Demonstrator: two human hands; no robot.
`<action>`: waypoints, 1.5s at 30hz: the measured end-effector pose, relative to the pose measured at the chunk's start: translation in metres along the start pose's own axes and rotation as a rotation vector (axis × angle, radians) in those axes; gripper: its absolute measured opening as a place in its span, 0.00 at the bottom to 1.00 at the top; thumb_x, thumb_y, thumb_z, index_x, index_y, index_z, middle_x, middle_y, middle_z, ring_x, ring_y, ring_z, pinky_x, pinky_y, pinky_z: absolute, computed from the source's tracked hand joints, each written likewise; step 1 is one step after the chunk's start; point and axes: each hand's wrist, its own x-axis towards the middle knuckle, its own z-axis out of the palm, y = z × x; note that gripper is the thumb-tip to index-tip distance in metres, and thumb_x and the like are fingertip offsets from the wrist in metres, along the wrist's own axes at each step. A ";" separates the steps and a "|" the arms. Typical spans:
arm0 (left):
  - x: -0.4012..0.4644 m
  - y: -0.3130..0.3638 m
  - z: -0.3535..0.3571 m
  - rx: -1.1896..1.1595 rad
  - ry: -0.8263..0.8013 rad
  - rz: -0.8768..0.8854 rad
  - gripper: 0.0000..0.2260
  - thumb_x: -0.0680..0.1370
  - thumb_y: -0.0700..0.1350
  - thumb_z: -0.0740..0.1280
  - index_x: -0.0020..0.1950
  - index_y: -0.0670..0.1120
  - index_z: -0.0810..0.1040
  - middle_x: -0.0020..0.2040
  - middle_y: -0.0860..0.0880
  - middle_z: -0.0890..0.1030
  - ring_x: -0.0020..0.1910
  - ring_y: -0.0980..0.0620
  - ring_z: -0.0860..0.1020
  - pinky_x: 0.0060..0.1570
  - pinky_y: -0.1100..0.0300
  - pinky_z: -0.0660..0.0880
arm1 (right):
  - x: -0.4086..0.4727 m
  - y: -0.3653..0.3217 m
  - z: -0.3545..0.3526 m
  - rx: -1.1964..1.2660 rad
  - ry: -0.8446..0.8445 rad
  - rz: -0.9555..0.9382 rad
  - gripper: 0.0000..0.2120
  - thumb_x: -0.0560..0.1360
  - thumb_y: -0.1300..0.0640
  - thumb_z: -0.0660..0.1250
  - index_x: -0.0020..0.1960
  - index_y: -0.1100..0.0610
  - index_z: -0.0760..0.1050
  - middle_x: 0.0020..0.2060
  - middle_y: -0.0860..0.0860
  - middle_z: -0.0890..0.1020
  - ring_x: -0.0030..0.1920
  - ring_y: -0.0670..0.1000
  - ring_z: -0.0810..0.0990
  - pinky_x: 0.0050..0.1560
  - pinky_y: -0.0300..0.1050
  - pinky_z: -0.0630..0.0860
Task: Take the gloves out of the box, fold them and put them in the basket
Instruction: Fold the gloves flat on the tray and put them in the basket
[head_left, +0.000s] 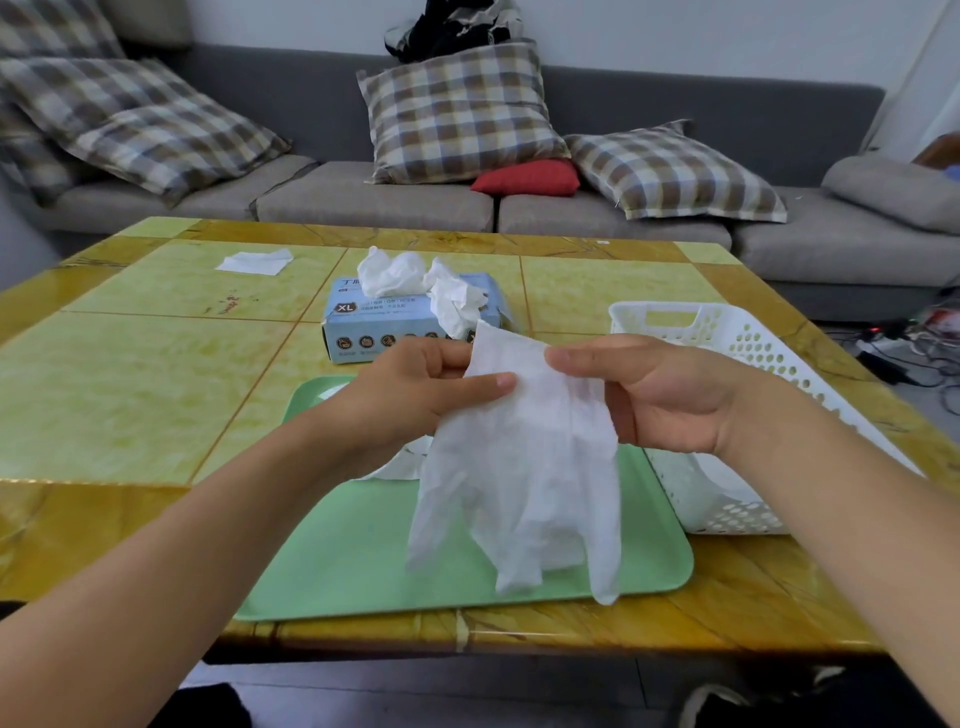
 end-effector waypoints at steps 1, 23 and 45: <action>0.002 -0.005 -0.002 0.003 0.008 -0.042 0.11 0.78 0.45 0.71 0.58 0.44 0.84 0.52 0.44 0.86 0.52 0.41 0.85 0.53 0.47 0.81 | 0.001 0.002 -0.001 -0.053 0.001 0.026 0.21 0.74 0.58 0.73 0.65 0.62 0.78 0.59 0.59 0.84 0.58 0.58 0.84 0.57 0.53 0.82; 0.006 -0.044 -0.016 0.835 -0.031 0.386 0.09 0.74 0.41 0.76 0.52 0.51 0.87 0.49 0.62 0.84 0.50 0.68 0.81 0.55 0.72 0.73 | 0.004 0.024 -0.005 -1.058 0.253 -0.225 0.03 0.74 0.58 0.76 0.45 0.50 0.86 0.41 0.48 0.86 0.39 0.46 0.82 0.43 0.46 0.78; 0.015 -0.049 -0.036 1.392 0.104 0.104 0.32 0.69 0.67 0.72 0.69 0.55 0.73 0.68 0.53 0.74 0.66 0.50 0.72 0.65 0.49 0.71 | 0.017 0.051 0.019 -1.501 0.051 0.257 0.44 0.73 0.30 0.67 0.81 0.50 0.56 0.79 0.48 0.60 0.78 0.54 0.61 0.73 0.54 0.66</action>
